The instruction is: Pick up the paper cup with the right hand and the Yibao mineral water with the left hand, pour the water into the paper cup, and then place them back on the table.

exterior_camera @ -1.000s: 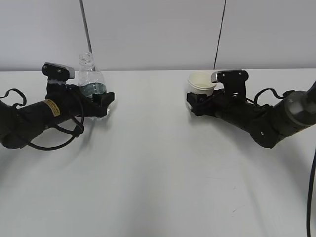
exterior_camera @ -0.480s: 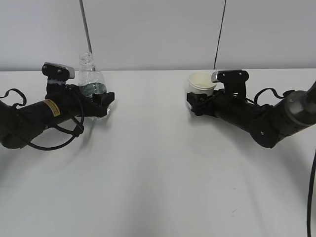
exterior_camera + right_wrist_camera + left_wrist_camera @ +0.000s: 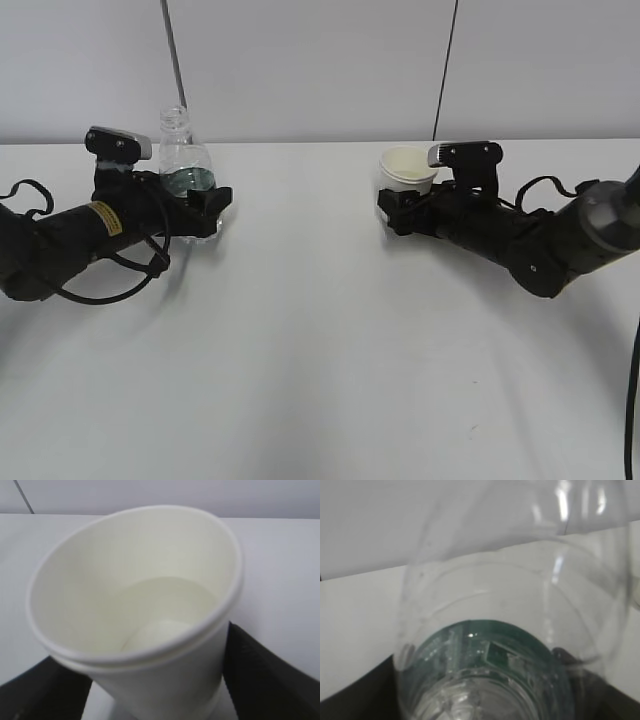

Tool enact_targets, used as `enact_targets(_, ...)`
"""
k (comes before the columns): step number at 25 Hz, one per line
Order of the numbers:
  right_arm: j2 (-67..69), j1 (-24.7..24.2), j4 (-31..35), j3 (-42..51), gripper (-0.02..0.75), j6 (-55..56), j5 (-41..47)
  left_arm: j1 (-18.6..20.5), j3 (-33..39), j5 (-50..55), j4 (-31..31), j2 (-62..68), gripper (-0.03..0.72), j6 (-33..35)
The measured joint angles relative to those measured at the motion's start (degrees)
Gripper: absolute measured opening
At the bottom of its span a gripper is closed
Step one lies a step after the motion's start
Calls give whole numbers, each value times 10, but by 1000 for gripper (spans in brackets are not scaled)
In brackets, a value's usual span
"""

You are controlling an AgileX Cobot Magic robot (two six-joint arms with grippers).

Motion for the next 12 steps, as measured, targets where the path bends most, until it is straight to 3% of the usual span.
enact_targets(12,-2,0,-5,-1,607,11,13,0,0,0,1,0,501,0)
